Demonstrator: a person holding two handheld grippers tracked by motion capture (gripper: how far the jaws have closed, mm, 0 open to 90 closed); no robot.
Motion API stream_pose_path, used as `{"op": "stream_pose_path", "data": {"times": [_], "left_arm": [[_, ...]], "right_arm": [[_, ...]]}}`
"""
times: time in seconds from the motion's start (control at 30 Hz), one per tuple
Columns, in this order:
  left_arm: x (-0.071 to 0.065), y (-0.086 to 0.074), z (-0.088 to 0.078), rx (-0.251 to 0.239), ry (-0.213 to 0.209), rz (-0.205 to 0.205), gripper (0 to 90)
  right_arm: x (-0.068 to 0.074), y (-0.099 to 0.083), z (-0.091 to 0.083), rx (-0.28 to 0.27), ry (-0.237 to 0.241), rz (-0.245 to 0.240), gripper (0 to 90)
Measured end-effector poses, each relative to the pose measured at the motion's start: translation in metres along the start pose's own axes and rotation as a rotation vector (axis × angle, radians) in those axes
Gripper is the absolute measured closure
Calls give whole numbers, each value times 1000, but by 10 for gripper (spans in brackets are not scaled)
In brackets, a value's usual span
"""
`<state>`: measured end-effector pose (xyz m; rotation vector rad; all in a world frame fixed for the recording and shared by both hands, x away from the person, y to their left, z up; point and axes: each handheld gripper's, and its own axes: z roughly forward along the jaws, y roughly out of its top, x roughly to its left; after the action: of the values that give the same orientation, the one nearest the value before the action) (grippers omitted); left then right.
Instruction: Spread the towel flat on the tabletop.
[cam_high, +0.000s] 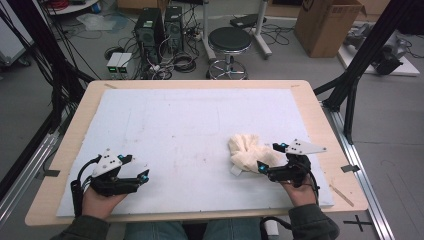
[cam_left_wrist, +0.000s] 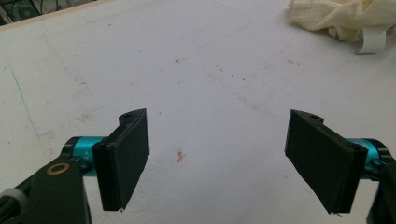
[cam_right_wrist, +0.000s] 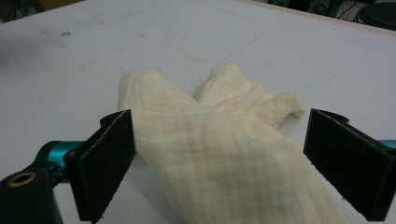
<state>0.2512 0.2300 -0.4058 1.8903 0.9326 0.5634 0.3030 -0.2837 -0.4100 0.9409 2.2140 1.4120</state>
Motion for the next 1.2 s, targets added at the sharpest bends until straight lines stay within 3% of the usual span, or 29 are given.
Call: {"op": "stream_pose_path", "data": {"times": [0.77,0.93,1.2], "left_arm": [[1,0,3,9,-7,9,223],[-2,0,4,12,-11,13,223],[-1,0,3,12,-6,7,223]], "right_arm": [[-4,-1,-3,-7,0,13,85],[-3,4,-3,-14,9,14,85],[2,27,3,-16,33,-20,85]]}}
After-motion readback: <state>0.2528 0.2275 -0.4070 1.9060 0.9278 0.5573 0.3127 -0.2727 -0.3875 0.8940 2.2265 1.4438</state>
